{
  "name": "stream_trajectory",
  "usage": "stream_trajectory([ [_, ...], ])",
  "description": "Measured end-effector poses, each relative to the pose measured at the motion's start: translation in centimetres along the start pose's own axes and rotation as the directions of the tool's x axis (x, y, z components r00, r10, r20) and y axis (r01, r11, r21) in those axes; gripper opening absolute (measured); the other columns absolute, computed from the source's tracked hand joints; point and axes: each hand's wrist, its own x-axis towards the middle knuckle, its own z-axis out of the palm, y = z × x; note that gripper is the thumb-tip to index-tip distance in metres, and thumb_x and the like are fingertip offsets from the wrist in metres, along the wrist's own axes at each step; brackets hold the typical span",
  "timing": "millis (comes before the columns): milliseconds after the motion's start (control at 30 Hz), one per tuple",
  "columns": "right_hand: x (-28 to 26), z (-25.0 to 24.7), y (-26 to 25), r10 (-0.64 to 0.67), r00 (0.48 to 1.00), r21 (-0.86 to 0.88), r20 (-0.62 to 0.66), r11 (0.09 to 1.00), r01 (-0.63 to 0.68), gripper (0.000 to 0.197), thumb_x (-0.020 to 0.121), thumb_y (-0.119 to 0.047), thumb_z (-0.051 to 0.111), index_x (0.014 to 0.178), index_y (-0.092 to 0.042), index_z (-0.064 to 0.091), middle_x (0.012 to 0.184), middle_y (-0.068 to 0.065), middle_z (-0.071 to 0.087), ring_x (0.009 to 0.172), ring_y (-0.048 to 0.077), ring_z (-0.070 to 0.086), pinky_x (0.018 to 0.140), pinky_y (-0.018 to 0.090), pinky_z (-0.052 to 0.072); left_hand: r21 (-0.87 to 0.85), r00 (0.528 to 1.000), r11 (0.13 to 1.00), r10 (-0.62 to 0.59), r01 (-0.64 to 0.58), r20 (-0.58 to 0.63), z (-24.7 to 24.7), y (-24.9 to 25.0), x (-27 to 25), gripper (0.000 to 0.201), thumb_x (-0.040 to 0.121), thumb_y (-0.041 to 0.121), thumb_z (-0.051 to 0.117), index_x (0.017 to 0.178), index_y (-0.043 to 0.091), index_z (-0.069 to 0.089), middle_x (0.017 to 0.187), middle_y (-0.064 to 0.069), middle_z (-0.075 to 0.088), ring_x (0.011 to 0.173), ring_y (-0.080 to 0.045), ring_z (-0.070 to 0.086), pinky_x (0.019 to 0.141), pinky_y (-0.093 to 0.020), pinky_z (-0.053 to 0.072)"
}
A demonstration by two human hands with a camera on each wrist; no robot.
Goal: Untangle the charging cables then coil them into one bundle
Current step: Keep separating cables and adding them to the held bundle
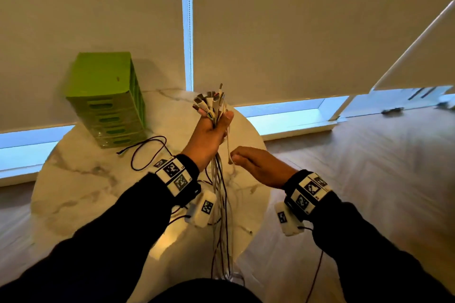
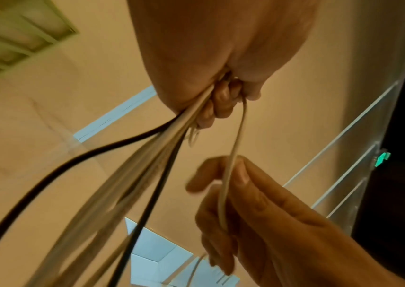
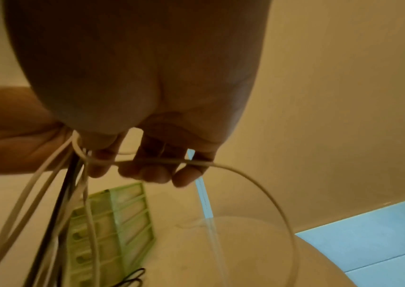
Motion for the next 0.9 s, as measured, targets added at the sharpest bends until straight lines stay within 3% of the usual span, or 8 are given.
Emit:
stream_trajectory([
  [133, -4.8, -2.1, 2.7, 0.070, 0.983, -0.040, -0.171, 0.996, -0.078, 0.024, 0.105, -0.033, 0.042, 0.091, -0.018, 0.055, 0.087, -0.005, 0.056, 0.081, 0.006, 0.051, 0.075, 0.020, 0.040, -0.005, 0.996, 1.000, -0.030, 0.030, 0.082, 2.7, -0.1, 1.3, 0.038, 0.105, 0.035, 0.050, 0.071, 0.025, 0.036, 0.053, 0.012, 0.025, 0.046, -0.008, 0.023, 0.047, -0.022, 0.024],
  [267, -9.6, -3.1, 6.0, 0.239, 0.912, -0.115, -0.332, 0.950, -0.291, 0.030, 0.105, -0.035, 0.042, 0.089, -0.013, 0.054, 0.083, 0.001, 0.057, 0.077, 0.018, 0.052, 0.073, 0.032, 0.042, -0.281, 0.987, 0.946, -0.160, 0.161, 0.028, 4.6, -0.5, 2.2, 0.033, 0.107, 0.031, 0.044, 0.077, 0.022, 0.036, 0.058, 0.008, 0.026, 0.045, -0.006, 0.021, 0.042, -0.020, 0.021],
  [333, -12.1, -2.8, 8.7, 0.430, 0.845, -0.205, -0.319, 0.839, -0.504, 0.029, 0.106, -0.033, 0.041, 0.093, -0.011, 0.057, 0.090, 0.006, 0.063, 0.082, 0.024, 0.058, 0.077, 0.039, 0.047, -0.371, 0.977, 0.904, -0.206, 0.214, 0.061, 5.7, -0.6, 2.2, 0.029, 0.108, 0.028, 0.043, 0.080, 0.021, 0.037, 0.060, 0.007, 0.030, 0.048, -0.007, 0.020, 0.043, -0.020, 0.019],
  [467, -15.8, 0.3, 12.5, 0.791, 0.584, -0.277, -0.182, 0.528, -0.803, 0.021, 0.101, -0.030, 0.046, 0.119, -0.023, 0.057, 0.127, 0.008, 0.061, 0.115, 0.030, 0.059, 0.100, 0.045, 0.045, -0.444, 0.948, 0.839, -0.255, 0.314, 0.189, 8.2, -1.1, 0.6, 0.023, 0.107, 0.022, 0.042, 0.084, 0.019, 0.040, 0.061, 0.007, 0.038, 0.049, -0.007, 0.026, 0.047, -0.021, 0.020],
  [500, -15.8, 1.1, 12.7, 0.794, 0.579, -0.196, -0.186, 0.547, -0.814, 0.031, 0.098, -0.024, 0.050, 0.130, -0.023, 0.052, 0.139, 0.009, 0.053, 0.125, 0.030, 0.053, 0.106, 0.046, 0.041, -0.453, 0.939, 0.825, -0.266, 0.339, 0.219, 8.8, -1.3, 0.3, 0.023, 0.107, 0.021, 0.041, 0.084, 0.019, 0.040, 0.062, 0.006, 0.039, 0.049, -0.007, 0.028, 0.047, -0.021, 0.021],
  [633, -13.5, 2.8, 9.3, 0.504, 0.813, 0.096, -0.293, 0.861, -0.499, 0.062, 0.092, -0.010, 0.056, 0.149, -0.022, 0.035, 0.155, 0.003, 0.037, 0.143, 0.018, 0.036, 0.116, 0.039, 0.032, -0.426, 0.903, 0.801, -0.322, 0.420, 0.286, 10.9, -2.8, -1.1, 0.024, 0.107, 0.021, 0.042, 0.084, 0.018, 0.040, 0.068, 0.003, 0.040, 0.050, -0.008, 0.032, 0.047, -0.021, 0.026],
  [733, -11.7, 2.7, 6.2, 0.442, 0.877, 0.268, -0.190, 0.883, -0.386, 0.047, 0.101, -0.023, 0.053, 0.145, -0.021, 0.038, 0.138, -0.002, 0.054, 0.121, 0.007, 0.052, 0.093, 0.013, 0.039, -0.400, 0.896, 0.808, -0.335, 0.432, 0.291, 11.9, -3.5, -1.5, 0.024, 0.108, 0.021, 0.041, 0.084, 0.017, 0.039, 0.068, 0.003, 0.040, 0.052, -0.009, 0.035, 0.047, -0.020, 0.030],
  [900, -11.7, 1.9, 6.7, 0.375, 0.870, 0.039, -0.321, 0.923, -0.383, 0.019, 0.104, -0.037, 0.048, 0.101, -0.019, 0.052, 0.088, -0.011, 0.045, 0.076, 0.002, 0.044, 0.068, 0.015, 0.033, -0.215, 0.914, 0.901, -0.324, 0.377, 0.246, 11.8, -5.3, -0.6, 0.012, 0.108, 0.024, 0.041, 0.097, 0.019, 0.042, 0.067, 0.005, 0.039, 0.059, -0.011, 0.041, 0.051, -0.022, 0.040],
])
